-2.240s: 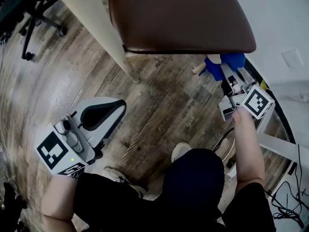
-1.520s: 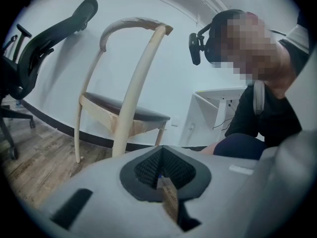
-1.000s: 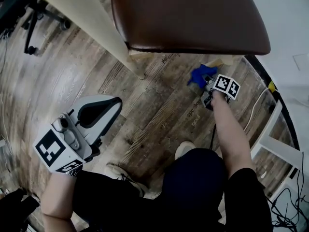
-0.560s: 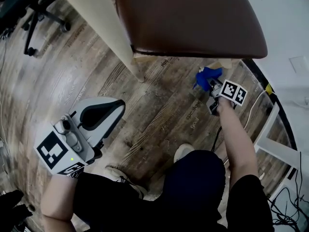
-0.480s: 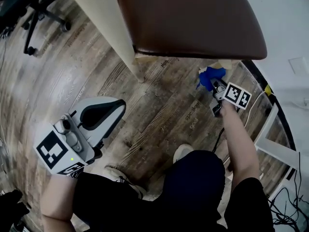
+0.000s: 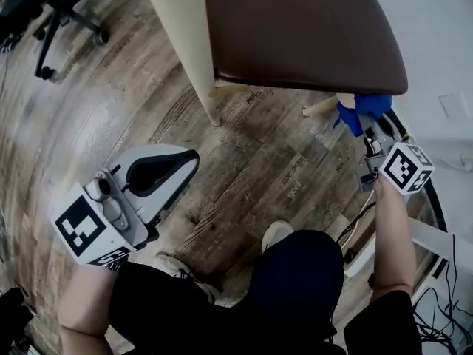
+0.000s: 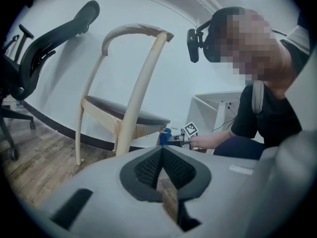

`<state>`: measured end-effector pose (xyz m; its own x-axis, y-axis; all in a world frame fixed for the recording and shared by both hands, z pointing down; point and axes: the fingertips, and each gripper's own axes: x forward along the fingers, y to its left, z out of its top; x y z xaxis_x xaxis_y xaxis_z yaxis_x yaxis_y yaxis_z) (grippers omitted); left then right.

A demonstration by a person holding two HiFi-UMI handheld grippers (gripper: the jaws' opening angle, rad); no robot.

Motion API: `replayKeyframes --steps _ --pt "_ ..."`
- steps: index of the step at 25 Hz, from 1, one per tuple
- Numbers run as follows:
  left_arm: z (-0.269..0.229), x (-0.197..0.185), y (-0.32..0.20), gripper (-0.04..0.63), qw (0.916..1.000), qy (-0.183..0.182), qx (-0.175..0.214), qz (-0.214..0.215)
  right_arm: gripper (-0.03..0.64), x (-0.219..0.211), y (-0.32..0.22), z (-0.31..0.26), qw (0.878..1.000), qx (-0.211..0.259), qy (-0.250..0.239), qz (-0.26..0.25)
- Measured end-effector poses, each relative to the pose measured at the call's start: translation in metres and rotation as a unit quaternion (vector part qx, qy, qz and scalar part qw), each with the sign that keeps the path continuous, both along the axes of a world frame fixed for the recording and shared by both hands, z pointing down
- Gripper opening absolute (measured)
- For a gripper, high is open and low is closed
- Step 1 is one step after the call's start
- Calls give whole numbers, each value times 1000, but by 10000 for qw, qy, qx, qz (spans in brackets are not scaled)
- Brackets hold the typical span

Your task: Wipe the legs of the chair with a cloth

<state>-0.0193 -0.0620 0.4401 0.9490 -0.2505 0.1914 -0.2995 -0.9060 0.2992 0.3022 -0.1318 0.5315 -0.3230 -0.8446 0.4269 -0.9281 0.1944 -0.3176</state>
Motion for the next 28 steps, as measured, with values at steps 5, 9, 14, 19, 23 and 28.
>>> replayKeyframes --steps 5,9,14,19,23,28 --pt "-1 -1 -1 -3 10000 10 17 -14 64 -32 2 -50 9969 417 332 -582" --pt "-1 -2 0 -3 10000 13 15 -18 64 -70 8 -67 9935 521 110 -1003" --pt "-5 -3 2 -3 10000 42 67 -13 64 -132 13 -75 9837 567 -274 -1686" --pt "-9 -4 5 -3 9999 70 88 36 64 -201 12 -81 9659 591 -637 -2439" --pt "-11 -5 5 -3 9999 100 108 27 64 -247 8 -81 9520 549 -982 -2846" --pt "-12 -6 7 -3 9999 80 108 12 64 -279 7 -85 9387 539 -1289 -3150"
